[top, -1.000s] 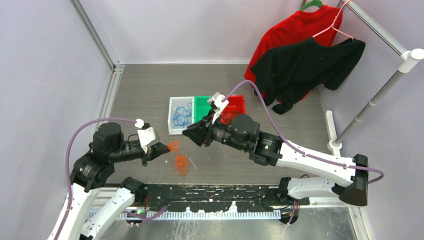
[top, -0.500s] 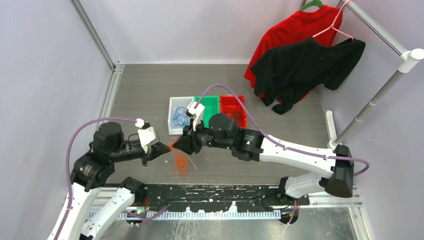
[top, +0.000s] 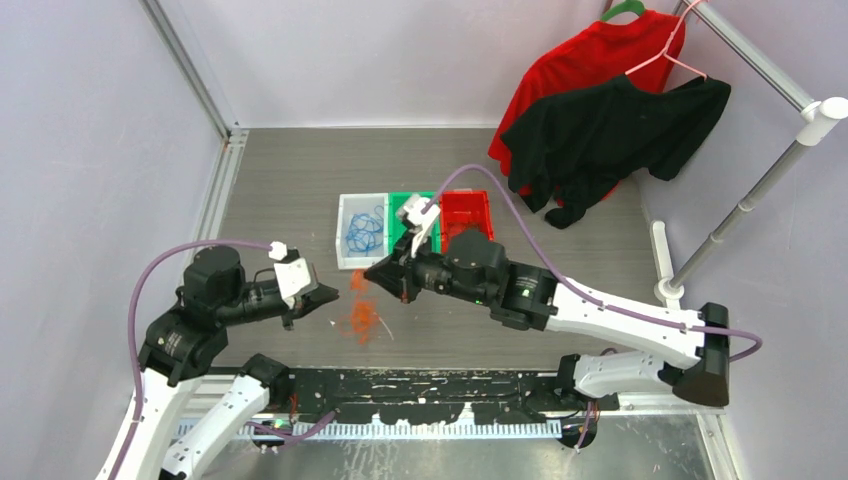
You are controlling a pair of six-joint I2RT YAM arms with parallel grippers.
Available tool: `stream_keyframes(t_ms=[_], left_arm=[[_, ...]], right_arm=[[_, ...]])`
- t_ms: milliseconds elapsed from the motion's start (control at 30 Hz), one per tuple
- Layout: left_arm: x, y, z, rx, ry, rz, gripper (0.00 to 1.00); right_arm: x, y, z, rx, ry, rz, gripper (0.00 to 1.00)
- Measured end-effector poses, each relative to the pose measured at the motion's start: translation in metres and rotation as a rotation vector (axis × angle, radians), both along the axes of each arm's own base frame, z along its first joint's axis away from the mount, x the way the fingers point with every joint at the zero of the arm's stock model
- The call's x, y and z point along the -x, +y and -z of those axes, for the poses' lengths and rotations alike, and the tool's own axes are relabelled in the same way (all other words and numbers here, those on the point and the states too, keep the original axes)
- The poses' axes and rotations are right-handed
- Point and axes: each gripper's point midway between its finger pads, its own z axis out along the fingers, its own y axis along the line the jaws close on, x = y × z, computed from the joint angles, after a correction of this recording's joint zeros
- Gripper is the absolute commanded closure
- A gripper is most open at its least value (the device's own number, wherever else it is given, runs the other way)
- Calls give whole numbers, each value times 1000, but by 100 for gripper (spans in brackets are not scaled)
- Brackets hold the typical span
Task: Untangle the cables
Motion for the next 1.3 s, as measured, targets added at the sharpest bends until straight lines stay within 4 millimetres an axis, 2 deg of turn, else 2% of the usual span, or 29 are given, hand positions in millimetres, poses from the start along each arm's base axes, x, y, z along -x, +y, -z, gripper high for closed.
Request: stream_keyframes(t_ms=[67,133,267,300,400,533,700,900,967,1067,1300], left_arm=[[-1,4,5,-19,-8,-18,96],[-3,7,8,-32,-16,-41,80],[-6,11,5,-25,-42,-74,58],[-5,10,3,-14,-39,-75,55],[-6,4,-1,20,-8,-66,51],[-10,-9,-9,62,60,-31,47],[-13,-16,-10,77,111,-8,47],[-2,-21,-15,116,158,22,47],[0,-22,-16,128,178,29,53],[-1,-22,-17,137,190,15,66],[-26,-15,-20,135,112,-102,94]], right_arm=[[-4,-11,-6,-13,-18,34,99],[-7,-22,-15,-28,-37,67,99],[-8,-41,-33,-67,-63,103,99],[-8,-42,-34,-71,-64,103,99],[-8,-37,-28,-59,-47,94,99],[-7,-18,-1,-6,10,60,99],[-5,-5,19,34,54,33,99],[-3,-2,14,7,56,17,99],[-2,0,11,-4,56,9,99],[0,4,11,-12,63,-8,99],[8,8,14,-12,81,-46,99]])
